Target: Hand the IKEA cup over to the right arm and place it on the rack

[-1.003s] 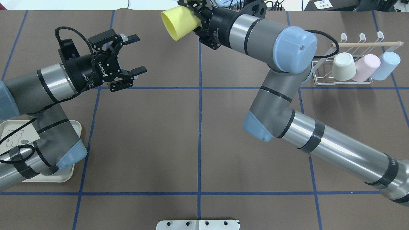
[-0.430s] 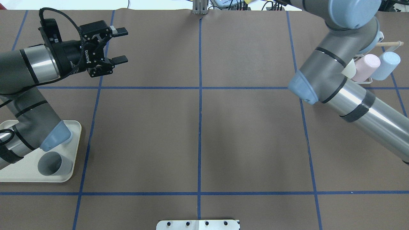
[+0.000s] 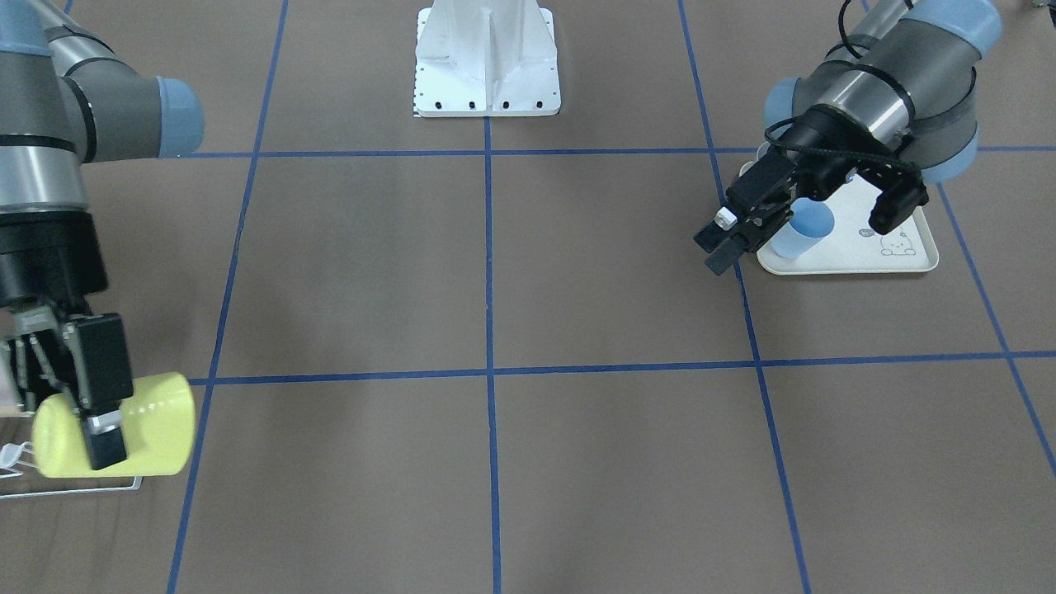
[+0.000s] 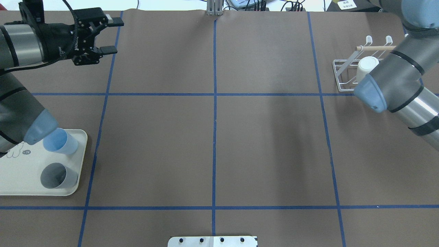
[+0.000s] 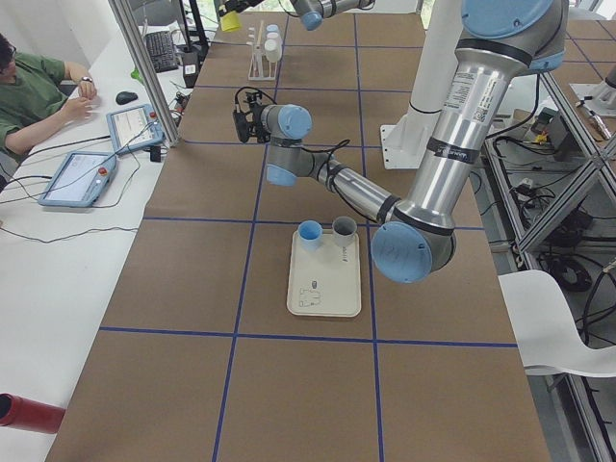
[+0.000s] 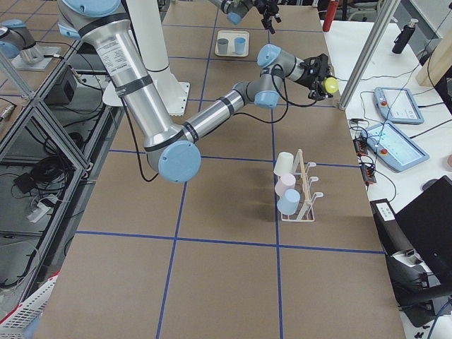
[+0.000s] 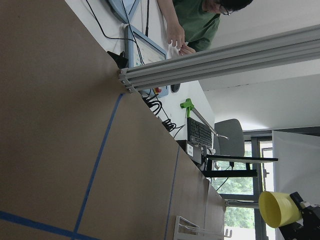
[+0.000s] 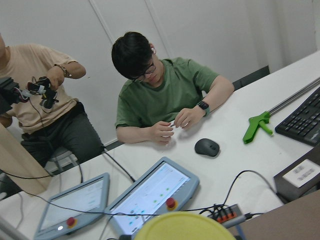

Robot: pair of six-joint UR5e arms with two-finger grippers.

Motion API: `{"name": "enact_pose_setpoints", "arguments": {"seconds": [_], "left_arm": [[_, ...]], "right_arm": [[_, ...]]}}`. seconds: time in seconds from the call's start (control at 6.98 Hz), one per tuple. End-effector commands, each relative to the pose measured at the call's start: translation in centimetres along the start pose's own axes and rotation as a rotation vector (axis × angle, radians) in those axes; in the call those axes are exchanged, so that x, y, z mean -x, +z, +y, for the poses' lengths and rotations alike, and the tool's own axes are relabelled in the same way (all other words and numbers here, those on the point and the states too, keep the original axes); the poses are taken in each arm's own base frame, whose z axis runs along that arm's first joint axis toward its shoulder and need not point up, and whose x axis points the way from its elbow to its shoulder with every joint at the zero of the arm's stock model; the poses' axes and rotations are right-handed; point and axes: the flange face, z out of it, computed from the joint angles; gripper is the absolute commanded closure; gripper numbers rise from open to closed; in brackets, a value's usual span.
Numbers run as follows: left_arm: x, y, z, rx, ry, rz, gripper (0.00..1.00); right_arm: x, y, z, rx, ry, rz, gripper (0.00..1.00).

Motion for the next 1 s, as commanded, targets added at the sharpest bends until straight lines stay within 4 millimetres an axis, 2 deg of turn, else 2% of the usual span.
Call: {"name": "enact_pose_setpoints", "arguments": {"seconds": [0.0, 0.14, 0.29, 0.43, 0.57, 0.72, 0.86], "left_arm": [[1.1, -2.5, -1.2, 0.008, 0.073, -0.060, 0.00], [1.8, -2.8, -1.3, 0.005, 0.070, -0.073, 0.00], [2.3, -3.0, -1.4, 0.003, 0.068, -0.083, 0.00], [2.6, -3.0, -1.3, 0.003, 0.066, -0.087, 0.00], [2.9, -2.9, -1.4, 0.003, 0.063, -0.093, 0.00], [3.7, -3.0, -1.3, 0.003, 0.056, -0.108, 0.00], [4.1, -2.9, -1.2, 0.005, 0.057, -0.114, 0.00]], "right_arm": [[-6.8, 1.0, -0.9, -0.128, -0.221, 0.179, 1.00], [-9.2, 2.6, -1.0, -0.196, -0.265, 0.265, 1.00], [-11.9, 2.4, -0.7, -0.235, -0.343, 0.330, 1.00], [-15.4, 1.5, -0.2, -0.297, -0.338, 0.314, 1.00], [-19.4, 2.0, 1.1, -0.309, -0.341, 0.296, 1.00], [-21.5, 2.5, 1.7, -0.321, -0.337, 0.278, 1.00], [-23.2, 4.0, 2.7, -0.318, -0.340, 0.280, 1.00]]}}
